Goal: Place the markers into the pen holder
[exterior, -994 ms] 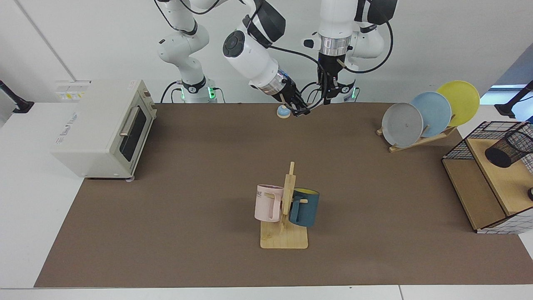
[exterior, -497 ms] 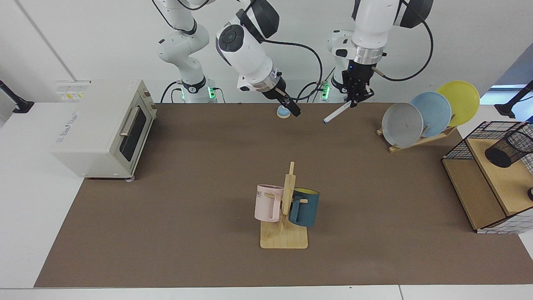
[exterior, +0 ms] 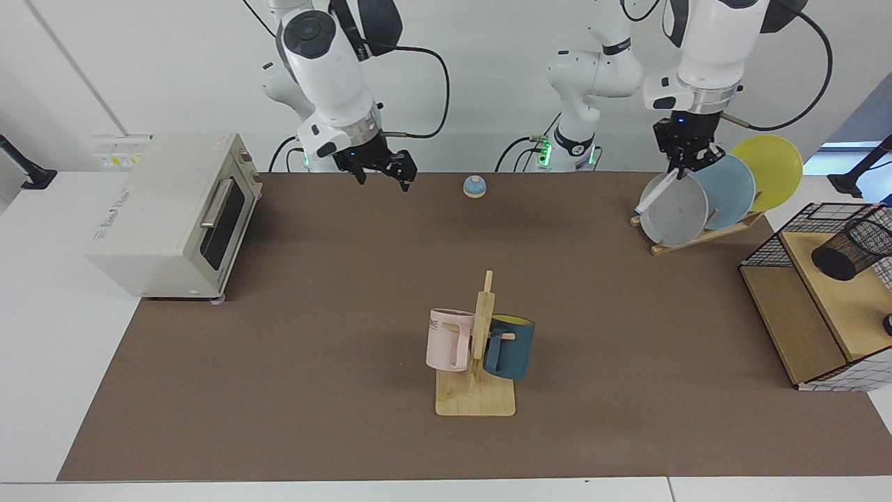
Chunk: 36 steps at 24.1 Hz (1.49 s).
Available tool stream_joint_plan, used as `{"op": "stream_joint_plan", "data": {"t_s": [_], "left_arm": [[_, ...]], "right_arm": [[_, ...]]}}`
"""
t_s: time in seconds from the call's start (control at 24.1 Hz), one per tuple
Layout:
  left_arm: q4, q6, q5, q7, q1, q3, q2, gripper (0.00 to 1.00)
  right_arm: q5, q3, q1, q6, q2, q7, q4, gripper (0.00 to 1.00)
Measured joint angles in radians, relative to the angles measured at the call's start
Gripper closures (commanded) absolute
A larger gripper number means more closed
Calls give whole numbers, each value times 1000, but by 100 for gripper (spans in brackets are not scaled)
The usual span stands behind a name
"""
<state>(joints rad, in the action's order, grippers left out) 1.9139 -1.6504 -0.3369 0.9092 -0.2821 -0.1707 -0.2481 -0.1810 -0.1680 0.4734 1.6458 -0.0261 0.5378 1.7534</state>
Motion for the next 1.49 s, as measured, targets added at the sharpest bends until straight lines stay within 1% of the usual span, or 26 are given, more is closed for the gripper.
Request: {"op": "stream_joint_plan", "data": {"t_s": [0.12,0.25,0.33,0.46,0.58,0.66,0.83,0.95,1.08,1.16,1.24,1.49], "left_arm": [[-8,-30,-61,35,4,-37,17,100],[-36,-69,-110,131,5,-124,65,100],[-73,-96,-138,211,9,-182,105,100],[-155,-113,-190,297,17,-231,169,100],[-242,-113,-241,352,19,-240,225,100],[-289,-118,-257,388,30,-238,260,100],[-358,-182,-265,514,81,-239,327,100],[-399,-239,-279,621,117,-241,368,100],[-422,-265,-365,736,132,-242,393,100],[-430,-272,-405,778,133,-243,406,100],[-435,-284,-425,799,142,-244,422,100],[-443,-352,-445,826,201,-247,493,100]], "right_arm": [[28,-1,-81,0,-20,-161,0,0],[84,-5,-149,0,-36,-326,-1,0],[128,-7,-168,0,-41,-391,-2,0],[171,-6,-169,1,-45,-421,-3,0],[187,-8,-169,2,-45,-446,-19,0],[193,-23,-178,0,-45,-509,-43,0],[194,-55,-216,-7,-46,-631,-85,0],[194,-60,-232,-47,-46,-654,-107,0],[194,-60,-232,-120,-40,-655,-150,0],[194,-60,-233,-147,-36,-655,-174,0],[194,-60,-235,-152,-33,-656,-186,0],[194,-60,-249,-152,-28,-692,-185,0]]}}
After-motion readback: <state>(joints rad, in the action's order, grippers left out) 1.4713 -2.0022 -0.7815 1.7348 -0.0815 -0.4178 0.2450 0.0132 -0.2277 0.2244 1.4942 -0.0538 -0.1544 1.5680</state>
